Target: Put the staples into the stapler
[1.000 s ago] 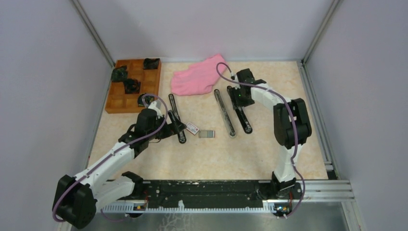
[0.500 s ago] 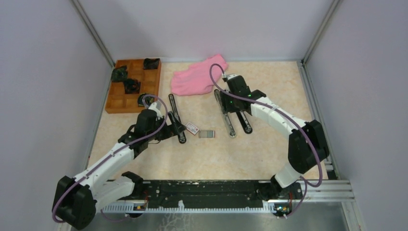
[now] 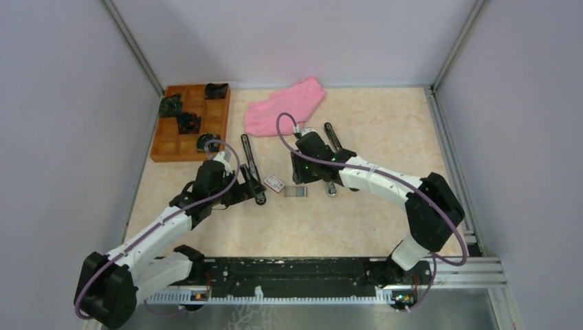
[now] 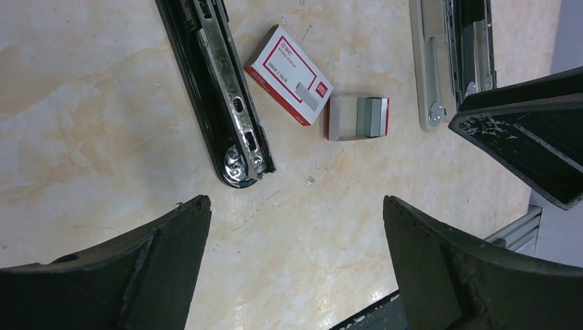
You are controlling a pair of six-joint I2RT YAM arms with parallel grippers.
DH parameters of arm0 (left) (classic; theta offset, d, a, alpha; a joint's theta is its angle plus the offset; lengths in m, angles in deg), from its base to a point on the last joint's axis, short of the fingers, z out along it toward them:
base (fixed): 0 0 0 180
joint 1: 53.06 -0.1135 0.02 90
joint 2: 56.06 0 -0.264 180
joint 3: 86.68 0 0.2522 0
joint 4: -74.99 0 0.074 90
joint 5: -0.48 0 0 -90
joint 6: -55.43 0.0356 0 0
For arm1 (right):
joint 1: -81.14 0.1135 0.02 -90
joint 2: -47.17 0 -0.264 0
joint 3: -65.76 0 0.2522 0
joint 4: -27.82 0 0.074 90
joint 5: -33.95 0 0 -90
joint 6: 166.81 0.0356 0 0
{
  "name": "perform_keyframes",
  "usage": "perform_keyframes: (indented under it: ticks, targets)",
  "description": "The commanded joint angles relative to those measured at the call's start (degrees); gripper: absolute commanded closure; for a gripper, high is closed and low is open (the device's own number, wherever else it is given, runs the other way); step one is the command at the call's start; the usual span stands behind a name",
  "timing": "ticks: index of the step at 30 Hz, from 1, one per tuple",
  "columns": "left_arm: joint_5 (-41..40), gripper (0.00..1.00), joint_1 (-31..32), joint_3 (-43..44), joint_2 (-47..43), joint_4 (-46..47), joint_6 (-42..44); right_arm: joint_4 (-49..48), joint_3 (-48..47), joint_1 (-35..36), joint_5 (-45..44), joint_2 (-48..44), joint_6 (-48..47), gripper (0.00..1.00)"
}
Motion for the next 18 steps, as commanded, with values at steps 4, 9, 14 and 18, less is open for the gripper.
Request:
perform_keyframes:
  ticks: [4, 9, 14, 18]
  targets:
    - [1.2, 0.01, -0.3, -2.0, -0.9, 0.5, -0.8, -5.5, 0.8, 2.9, -2.0, 4.1, 5.3, 0.64]
    - [2.0, 0.01, -0.3, -2.3, -0.3, 1.1, -1.1, -6.3, 0.2, 3.8, -3.2, 8.1, 6.3, 0.64]
    - [2.6, 0.01, -0.3, -2.3, 0.2, 1.5, -1.2, -5.8, -0.7, 4.1, -3.6, 10.6, 7.0, 0.65]
    - [2.8, 0.01, -0.3, -2.6, 0.3, 1.6, -1.3, -6.0, -0.8, 4.2, -3.6, 11.6, 7.4, 0.67]
